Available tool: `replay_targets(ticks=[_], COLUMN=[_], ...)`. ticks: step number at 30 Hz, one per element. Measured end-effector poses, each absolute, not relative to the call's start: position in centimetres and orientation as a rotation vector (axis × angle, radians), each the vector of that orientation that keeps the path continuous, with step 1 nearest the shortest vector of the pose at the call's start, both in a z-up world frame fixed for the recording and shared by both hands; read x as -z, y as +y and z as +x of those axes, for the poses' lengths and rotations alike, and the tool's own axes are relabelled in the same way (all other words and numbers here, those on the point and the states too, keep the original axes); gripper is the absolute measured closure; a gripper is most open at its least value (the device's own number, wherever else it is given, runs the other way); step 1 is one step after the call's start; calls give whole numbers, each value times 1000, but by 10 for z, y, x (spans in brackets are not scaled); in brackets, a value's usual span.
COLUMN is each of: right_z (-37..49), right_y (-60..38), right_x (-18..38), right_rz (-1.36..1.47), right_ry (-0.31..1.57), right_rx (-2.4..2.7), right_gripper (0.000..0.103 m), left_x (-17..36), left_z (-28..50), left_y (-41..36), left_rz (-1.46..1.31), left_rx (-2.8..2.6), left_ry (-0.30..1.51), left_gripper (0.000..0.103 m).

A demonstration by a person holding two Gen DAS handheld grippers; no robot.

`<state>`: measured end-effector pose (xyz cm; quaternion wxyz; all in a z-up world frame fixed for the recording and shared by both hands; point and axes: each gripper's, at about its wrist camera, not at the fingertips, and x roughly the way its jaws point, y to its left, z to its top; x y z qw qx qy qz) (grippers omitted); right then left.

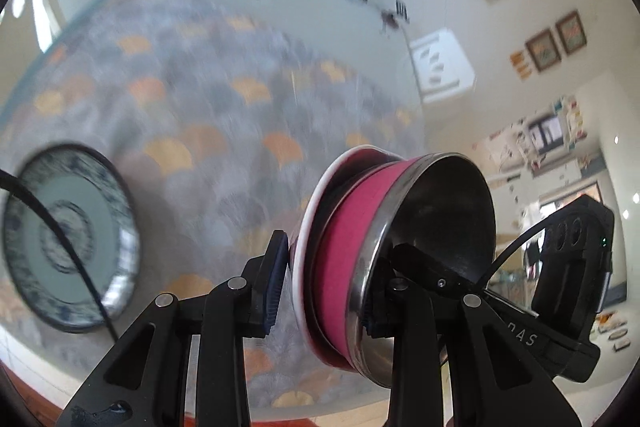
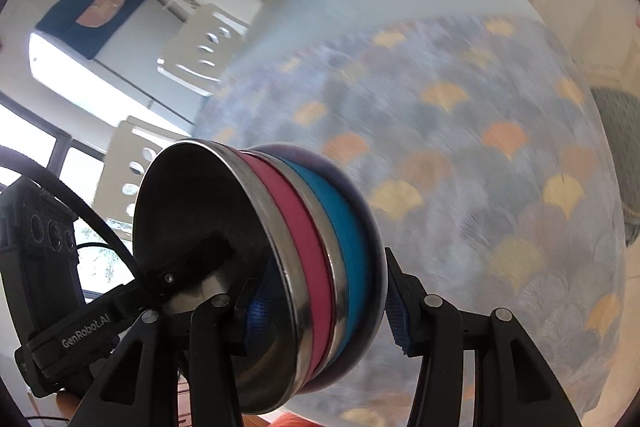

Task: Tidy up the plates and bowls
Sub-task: 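Lift the stacked steel bowls with both grippers and carry them over the plate stack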

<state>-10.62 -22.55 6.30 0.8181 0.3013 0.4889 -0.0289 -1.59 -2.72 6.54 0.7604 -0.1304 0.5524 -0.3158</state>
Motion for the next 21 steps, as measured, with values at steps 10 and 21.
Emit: replay_targets(ticks=[10,21], right_z=[-40,7], right_y=[-125,-32], right_x=[-102,-26], right_rz=[630,649], right_ry=[1009,1154], right_rx=[-37,-36], right_gripper=[54,54], left_x=[-104,-33], left_z=[28,69], left_y=[83,162], left_rz=[-320,-297], left_rx=[589,550], left_ry=[1126,1278], left_gripper=[75,75])
